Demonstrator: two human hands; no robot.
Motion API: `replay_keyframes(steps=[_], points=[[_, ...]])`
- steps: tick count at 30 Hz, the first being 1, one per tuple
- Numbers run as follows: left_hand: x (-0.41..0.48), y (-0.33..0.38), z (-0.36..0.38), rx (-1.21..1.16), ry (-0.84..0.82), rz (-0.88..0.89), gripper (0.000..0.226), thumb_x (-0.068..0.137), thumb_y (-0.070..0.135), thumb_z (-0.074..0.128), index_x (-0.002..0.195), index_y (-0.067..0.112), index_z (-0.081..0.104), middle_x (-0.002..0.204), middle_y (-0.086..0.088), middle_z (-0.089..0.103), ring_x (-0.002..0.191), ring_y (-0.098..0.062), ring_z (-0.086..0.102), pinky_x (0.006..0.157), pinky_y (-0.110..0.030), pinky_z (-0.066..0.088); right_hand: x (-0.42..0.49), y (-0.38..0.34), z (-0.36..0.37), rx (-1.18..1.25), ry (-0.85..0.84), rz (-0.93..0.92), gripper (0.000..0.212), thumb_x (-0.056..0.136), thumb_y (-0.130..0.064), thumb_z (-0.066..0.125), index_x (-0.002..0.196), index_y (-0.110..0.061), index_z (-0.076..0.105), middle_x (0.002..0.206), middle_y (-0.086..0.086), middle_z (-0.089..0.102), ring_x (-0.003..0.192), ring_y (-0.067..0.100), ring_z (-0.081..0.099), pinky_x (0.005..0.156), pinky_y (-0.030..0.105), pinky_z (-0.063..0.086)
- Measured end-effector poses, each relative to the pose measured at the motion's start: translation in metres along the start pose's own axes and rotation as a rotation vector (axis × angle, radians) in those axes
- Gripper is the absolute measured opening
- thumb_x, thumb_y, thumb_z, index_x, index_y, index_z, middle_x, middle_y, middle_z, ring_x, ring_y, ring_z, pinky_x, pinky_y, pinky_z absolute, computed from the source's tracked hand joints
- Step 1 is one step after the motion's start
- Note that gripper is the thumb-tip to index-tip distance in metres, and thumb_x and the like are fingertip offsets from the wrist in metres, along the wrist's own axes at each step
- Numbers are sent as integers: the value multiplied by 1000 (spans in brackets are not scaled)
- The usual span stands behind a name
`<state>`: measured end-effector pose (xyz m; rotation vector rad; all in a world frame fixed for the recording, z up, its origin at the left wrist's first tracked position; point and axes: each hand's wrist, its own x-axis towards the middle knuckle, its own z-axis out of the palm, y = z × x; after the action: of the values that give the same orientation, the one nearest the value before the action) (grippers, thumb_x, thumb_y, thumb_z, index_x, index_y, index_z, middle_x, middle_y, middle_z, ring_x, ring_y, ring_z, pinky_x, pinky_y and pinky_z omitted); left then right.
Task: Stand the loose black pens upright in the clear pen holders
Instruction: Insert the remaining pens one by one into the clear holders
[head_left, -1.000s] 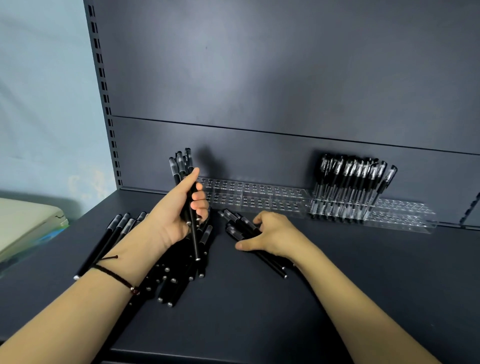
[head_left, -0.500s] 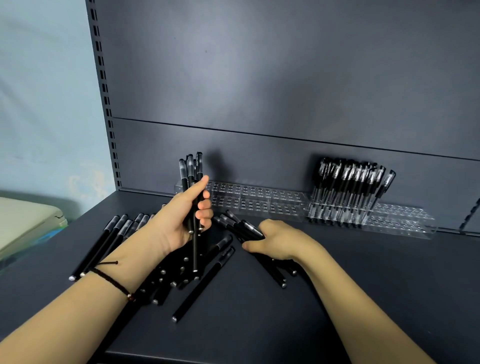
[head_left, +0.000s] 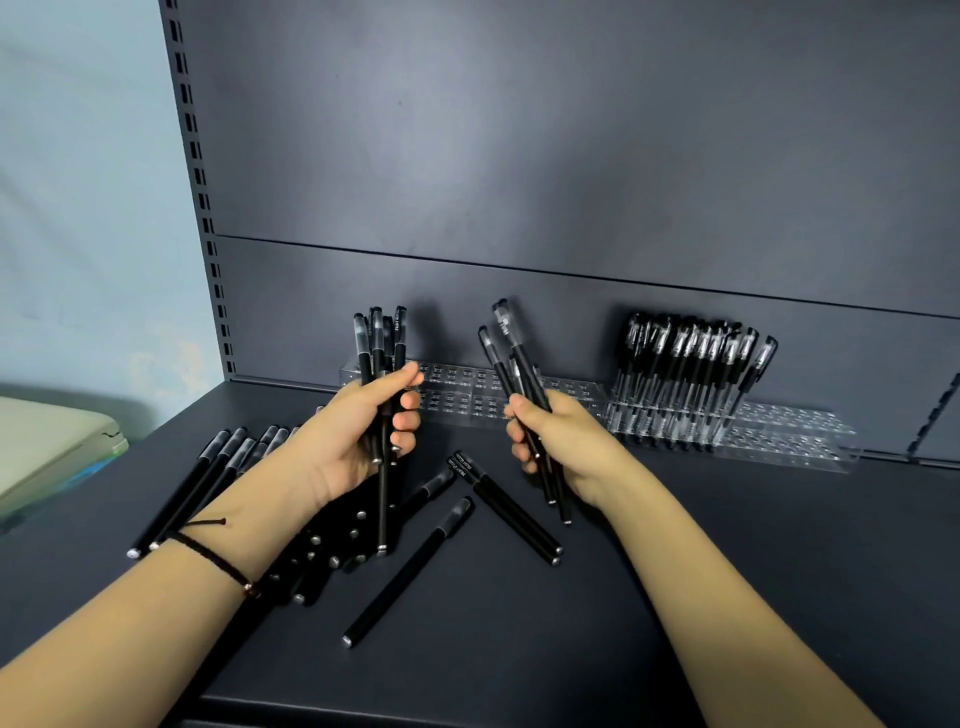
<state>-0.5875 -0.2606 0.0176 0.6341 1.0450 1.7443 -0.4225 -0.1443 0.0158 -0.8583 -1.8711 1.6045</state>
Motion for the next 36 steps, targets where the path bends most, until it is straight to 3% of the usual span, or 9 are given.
replay_keyframes(steps=[5, 9, 13, 17, 21, 26, 31, 34, 36], points=[[7, -2, 28, 206, -16, 132, 26, 89, 32, 64, 75, 20, 45, 60, 8, 40, 46, -4, 32, 36, -15, 25, -6, -9, 4, 324, -118, -27, 22, 102, -30, 45, 101, -9, 52, 59, -3, 45, 47, 9, 33, 43, 20, 28], [13, -10, 54, 307, 72, 209, 33, 85, 46, 66, 74, 21, 48, 58, 10, 43, 46, -4, 36, 39, -16, 26, -15, -14, 11, 343, -227, -23, 45, 91, -55, 45, 103, -12, 53, 57, -4, 39, 46, 8, 27, 42, 20, 24], [14, -20, 56, 267, 96, 190, 52, 71, 63, 65, 92, 16, 54, 65, 6, 49, 46, -4, 39, 40, -16, 29, -15, -13, 15, 348, -239, 17, 68, 83, -73, 33, 93, -11, 58, 54, -1, 37, 43, 10, 24, 39, 21, 23], [9, -25, 54, 279, 8, 200, 48, 68, 63, 60, 74, 16, 54, 47, 8, 43, 41, -6, 36, 39, -15, 30, -17, -11, 19, 232, -250, 7, 68, 96, -63, 25, 91, -5, 60, 52, -1, 46, 40, 9, 28, 39, 21, 21], [10, -26, 55, 280, 11, 240, 51, 67, 58, 65, 86, 12, 56, 45, 9, 43, 40, -6, 36, 40, -17, 31, -16, -9, 21, 92, -228, -75, 65, 100, -57, 24, 101, 0, 56, 53, -3, 48, 41, 9, 28, 42, 24, 18], [15, -27, 51, 262, 58, 210, 38, 80, 40, 73, 60, 17, 50, 44, 4, 39, 39, -8, 35, 40, -18, 32, -18, -9, 26, -16, -182, -125, 65, 100, -57, 23, 100, 0, 56, 54, -3, 51, 42, 12, 32, 43, 25, 22], [13, -23, 48, 167, 67, 154, 35, 84, 40, 70, 68, 10, 60, 50, -3, 48, 36, -12, 37, 38, -21, 35, -17, -9, 24, -47, -128, -195, 58, 105, -44, 23, 104, 1, 60, 72, 6, 68, 52, 20, 58, 44, 26, 43], [14, -20, 47, 83, 136, 131, 30, 86, 40, 68, 80, 11, 69, 56, 0, 57, 36, -9, 37, 39, -17, 37, -15, -10, 21, -1, -59, -149, 56, 105, -42, 23, 100, -2, 63, 84, 16, 71, 58, 22, 63, 49, 27, 49], [16, -18, 46, 21, 168, 109, 28, 85, 42, 68, 83, 14, 68, 63, 3, 63, 39, -9, 39, 37, -15, 36, -12, -10, 18, 72, 34, -101, 54, 105, -43, 25, 92, -3, 60, 79, 18, 69, 57, 20, 65, 52, 29, 52]])
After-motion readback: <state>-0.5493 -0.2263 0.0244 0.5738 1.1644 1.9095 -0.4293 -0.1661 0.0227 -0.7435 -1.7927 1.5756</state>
